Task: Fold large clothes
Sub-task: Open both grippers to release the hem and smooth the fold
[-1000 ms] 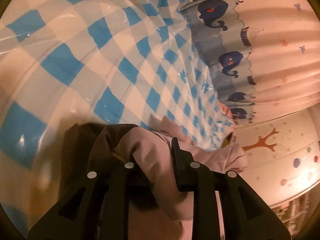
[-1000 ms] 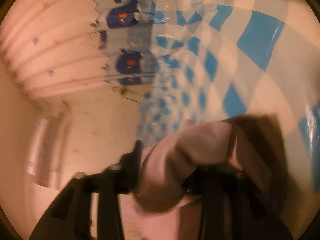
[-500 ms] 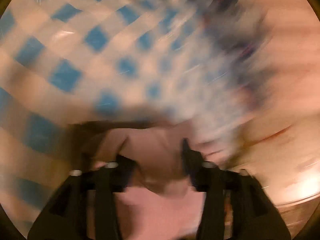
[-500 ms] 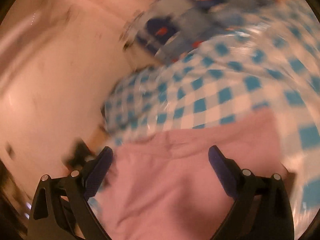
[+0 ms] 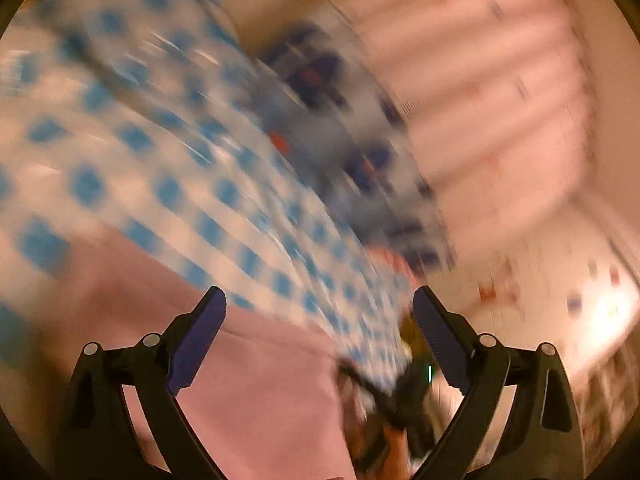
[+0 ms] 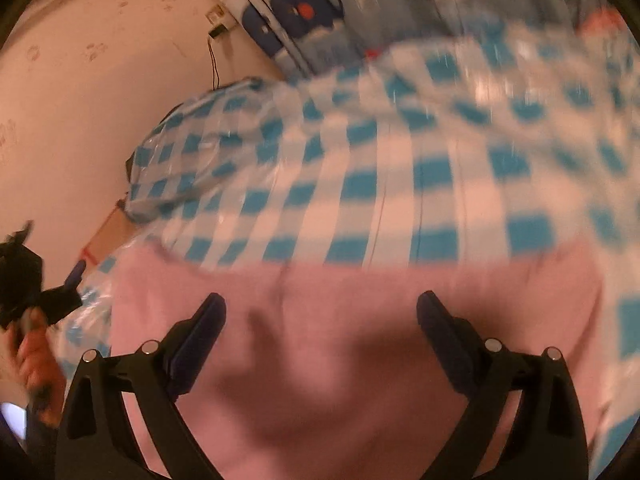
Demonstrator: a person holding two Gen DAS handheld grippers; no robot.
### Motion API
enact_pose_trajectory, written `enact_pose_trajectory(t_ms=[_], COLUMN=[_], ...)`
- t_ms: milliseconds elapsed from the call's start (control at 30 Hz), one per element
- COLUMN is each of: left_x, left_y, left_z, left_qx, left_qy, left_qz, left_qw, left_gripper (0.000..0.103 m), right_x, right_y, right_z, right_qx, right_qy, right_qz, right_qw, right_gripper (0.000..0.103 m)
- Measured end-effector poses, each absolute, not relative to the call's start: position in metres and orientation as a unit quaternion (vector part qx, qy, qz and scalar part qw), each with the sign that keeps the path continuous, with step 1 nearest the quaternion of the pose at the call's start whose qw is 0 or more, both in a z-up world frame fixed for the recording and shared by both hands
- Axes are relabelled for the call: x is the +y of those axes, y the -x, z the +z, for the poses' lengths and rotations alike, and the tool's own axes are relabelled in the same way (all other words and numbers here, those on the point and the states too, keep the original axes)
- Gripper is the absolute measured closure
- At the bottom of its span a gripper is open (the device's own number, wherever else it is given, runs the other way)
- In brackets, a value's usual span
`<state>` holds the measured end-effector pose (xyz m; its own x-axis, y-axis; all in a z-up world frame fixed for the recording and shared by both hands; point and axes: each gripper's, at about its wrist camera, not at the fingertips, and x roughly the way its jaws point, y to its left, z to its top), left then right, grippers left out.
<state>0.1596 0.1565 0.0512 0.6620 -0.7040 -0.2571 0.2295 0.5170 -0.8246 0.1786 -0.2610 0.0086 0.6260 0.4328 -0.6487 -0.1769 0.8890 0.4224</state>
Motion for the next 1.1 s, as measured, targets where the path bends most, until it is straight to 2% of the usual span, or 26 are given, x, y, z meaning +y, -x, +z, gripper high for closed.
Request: enact_pose_trajectory(t_ms=[67,167,233,267,333,400,467,533,567,600,633,667,700,767,833,900,1033,1100], left_x=[0.086,0.02,0.011,0.016,0.043,0.049,0.04,0.044,0.052,0.062,0.075,0.084,0.102,0.128,0.155,0.169,0.161,0.165], left_y=[-0.168,-0.187,-0.204,-0.21,-0.217,-0.217,-0.213,-0.197,-0.186,-0.176,-0.165,-0.162,-0.156,-0.163,-0.173,-0.184,-0.187,-0.166], left_z=[0.045,0.009,-0.03,-0.046,-0.079,-0.079,-0.069,-0.037,-0.02,-0.007,0.003,0.008,0.005,-0.022,-0.061,-0.089,-0.08,-0.063], left_qx=[0.314,0.354,0.387,0.396,0.403,0.395,0.405,0.373,0.349,0.327,0.302,0.287,0.278,0.307,0.34,0.354,0.371,0.366], left_qy=[0.351,0.277,0.226,0.23,0.282,0.285,0.241,0.192,0.18,0.17,0.158,0.151,0.142,0.159,0.226,0.282,0.254,0.267], left_qz=[-0.329,-0.31,-0.252,-0.239,-0.231,-0.226,-0.209,-0.207,-0.203,-0.197,-0.185,-0.17,-0.146,-0.116,-0.117,-0.12,-0.096,-0.092], left_qw=[0.818,0.838,0.858,0.856,0.84,0.844,0.857,0.884,0.897,0.908,0.922,0.93,0.939,0.931,0.905,0.884,0.888,0.887], left_gripper=[0.013,0.013,0.015,0.027,0.044,0.046,0.046,0.043,0.034,0.029,0.018,0.015,0.015,0.015,0.015,0.015,0.015,0.015], right_x=[-0.261,-0.271,-0.301,-0.325,-0.346,-0.352,-0.351,-0.345,-0.341,-0.336,-0.329,-0.323,-0.315,-0.308,-0.322,-0.329,-0.321,-0.322], right_y=[-0.191,-0.207,-0.205,-0.199,-0.192,-0.191,-0.189,-0.173,-0.16,-0.148,-0.134,-0.127,-0.123,-0.136,-0.154,-0.164,-0.175,-0.157], right_z=[0.006,-0.042,-0.073,-0.077,-0.075,-0.079,-0.075,-0.048,-0.031,-0.016,-0.003,0.003,0.003,-0.026,-0.062,-0.072,-0.072,-0.047], right_qx=[0.398,0.445,0.453,0.43,0.406,0.416,0.422,0.388,0.358,0.334,0.314,0.308,0.311,0.371,0.426,0.427,0.477,0.47], right_qy=[-0.15,-0.124,-0.187,-0.245,-0.275,-0.268,-0.256,-0.225,-0.211,-0.198,-0.173,-0.148,-0.116,-0.075,-0.128,-0.158,-0.129,-0.121], right_qz=[0.155,0.119,0.116,0.119,0.122,0.118,0.108,0.093,0.096,0.106,0.11,0.105,0.098,0.076,0.082,0.088,0.077,0.062], right_qw=[0.892,0.879,0.864,0.861,0.863,0.861,0.863,0.889,0.905,0.915,0.927,0.934,0.938,0.923,0.892,0.886,0.866,0.872], right_gripper=[0.01,0.01,0.012,0.013,0.023,0.027,0.027,0.025,0.024,0.019,0.012,0.01,0.009,0.008,0.008,0.008,0.008,0.008])
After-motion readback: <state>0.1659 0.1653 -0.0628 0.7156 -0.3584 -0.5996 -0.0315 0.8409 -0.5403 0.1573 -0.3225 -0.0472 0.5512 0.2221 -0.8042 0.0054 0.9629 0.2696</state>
